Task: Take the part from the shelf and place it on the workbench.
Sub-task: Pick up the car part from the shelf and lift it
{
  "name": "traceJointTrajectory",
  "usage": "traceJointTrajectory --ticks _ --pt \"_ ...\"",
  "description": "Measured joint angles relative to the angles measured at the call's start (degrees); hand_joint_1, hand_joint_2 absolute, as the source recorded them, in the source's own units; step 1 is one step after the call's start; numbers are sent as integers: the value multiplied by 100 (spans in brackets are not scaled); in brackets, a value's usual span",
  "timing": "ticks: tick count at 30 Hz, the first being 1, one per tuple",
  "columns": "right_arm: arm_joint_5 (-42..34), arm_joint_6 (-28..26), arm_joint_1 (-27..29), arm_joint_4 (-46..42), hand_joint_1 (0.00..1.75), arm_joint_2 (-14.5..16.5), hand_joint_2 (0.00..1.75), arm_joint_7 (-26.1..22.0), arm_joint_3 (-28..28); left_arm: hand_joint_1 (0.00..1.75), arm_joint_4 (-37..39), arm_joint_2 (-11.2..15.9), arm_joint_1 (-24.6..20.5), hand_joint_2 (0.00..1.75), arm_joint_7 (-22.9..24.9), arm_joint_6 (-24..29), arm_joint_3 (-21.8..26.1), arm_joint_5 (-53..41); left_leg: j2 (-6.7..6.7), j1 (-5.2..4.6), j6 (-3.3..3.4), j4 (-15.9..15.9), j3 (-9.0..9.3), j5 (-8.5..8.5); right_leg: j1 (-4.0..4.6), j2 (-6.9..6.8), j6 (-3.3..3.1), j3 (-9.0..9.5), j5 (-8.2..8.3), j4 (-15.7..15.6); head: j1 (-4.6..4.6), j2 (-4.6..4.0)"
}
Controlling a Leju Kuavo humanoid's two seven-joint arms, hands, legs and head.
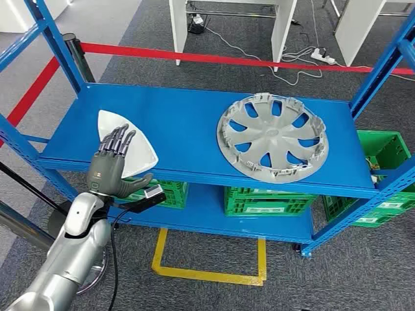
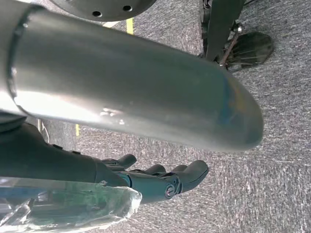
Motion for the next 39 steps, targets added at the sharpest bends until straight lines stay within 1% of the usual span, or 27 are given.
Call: traceJointTrajectory --ticks 3,6,13,21,28,39 --pt "32 6 -1 0 0 0 0 -4 -1 0 63 0 -2 175 15 35 7 74 0 0 0 0 0 0 0 1 0 1 0 0 0 0" --pt "93 10 -1 0 0 0 0 -2 -4 0 305 0 -11 175 11 139 74 201 0 0 0 0 0 0 0 1 0 -1 0 0 0 0" --pt "220 12 -1 0 0 0 0 23 -50 0 1144 2 -87 175 -153 384 447 476 0 0 0 0 1 0 0 1 0 -1 0 0 0 0" --pt "299 27 -4 0 0 0 0 56 -98 0 1833 2 -120 175 -223 579 786 542 0 0 0 0 0 0 0 1 0 -6 0 0 0 0" --pt "309 32 -6 0 0 0 0 58 -101 0 2086 2 -119 175 -248 633 895 571 0 0 -1 0 1 -2 0 0 -2 -48 -2 0 1 0" --pt "438 63 -6 0 0 0 0 80 -101 0 2229 7 -154 175 -417 690 990 536 0 0 -2 0 0 -3 0 1 -2 -48 -3 0 0 0"
